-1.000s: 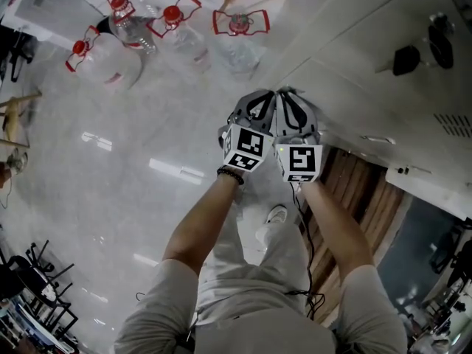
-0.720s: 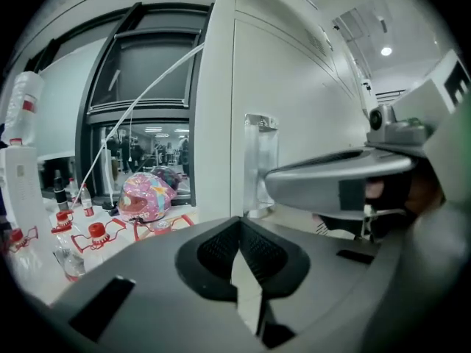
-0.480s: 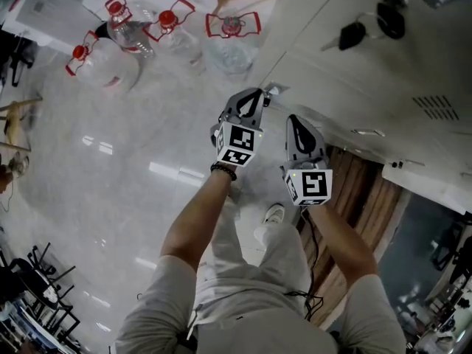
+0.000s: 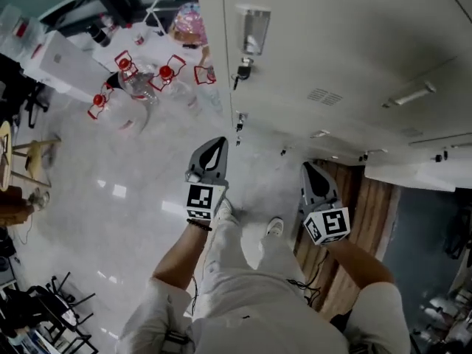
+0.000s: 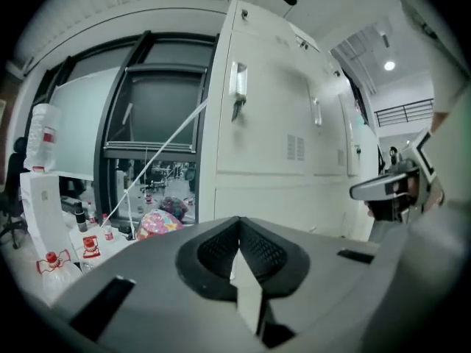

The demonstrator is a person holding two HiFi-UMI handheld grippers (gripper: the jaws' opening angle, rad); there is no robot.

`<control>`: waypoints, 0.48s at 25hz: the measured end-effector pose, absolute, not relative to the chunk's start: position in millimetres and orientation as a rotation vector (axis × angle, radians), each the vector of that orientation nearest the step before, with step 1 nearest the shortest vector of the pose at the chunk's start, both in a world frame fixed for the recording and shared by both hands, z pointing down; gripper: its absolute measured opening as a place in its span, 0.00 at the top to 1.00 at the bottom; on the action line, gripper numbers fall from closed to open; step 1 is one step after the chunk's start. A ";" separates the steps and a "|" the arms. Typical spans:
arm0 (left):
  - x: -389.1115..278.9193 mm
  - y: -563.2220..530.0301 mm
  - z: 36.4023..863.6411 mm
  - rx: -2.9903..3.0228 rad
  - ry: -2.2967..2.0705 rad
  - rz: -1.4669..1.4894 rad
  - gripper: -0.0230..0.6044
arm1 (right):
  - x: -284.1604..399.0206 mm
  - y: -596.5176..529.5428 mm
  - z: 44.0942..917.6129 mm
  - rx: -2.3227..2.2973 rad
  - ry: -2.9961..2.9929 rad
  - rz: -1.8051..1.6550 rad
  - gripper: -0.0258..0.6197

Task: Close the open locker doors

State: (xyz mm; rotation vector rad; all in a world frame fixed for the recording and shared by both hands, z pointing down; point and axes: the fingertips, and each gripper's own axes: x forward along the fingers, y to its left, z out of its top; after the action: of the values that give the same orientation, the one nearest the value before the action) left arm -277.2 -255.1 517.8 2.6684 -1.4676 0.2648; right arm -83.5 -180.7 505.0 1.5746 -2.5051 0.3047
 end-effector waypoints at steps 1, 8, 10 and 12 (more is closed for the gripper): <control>-274.1 -242.2 493.4 2.674 -1.468 0.231 0.96 | -77.4 -173.7 485.8 1.576 -2.518 0.293 0.94; -246.5 -169.0 374.1 2.709 -1.432 0.055 0.96 | -21.6 -132.7 361.5 1.716 -2.576 0.137 0.94; -233.7 -155.9 346.1 2.744 -1.405 -0.004 0.96 | 0.1 -116.0 330.0 1.795 -2.587 0.122 0.94; -219.7 -145.8 320.9 2.795 -1.380 -0.051 0.96 | 19.4 -99.8 302.6 1.880 -2.600 0.124 0.94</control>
State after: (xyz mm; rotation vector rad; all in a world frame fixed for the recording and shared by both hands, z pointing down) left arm -219.7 -145.8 320.9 2.7952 -1.3797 -0.0508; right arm 19.4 -99.8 302.6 1.8799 -2.6004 0.1242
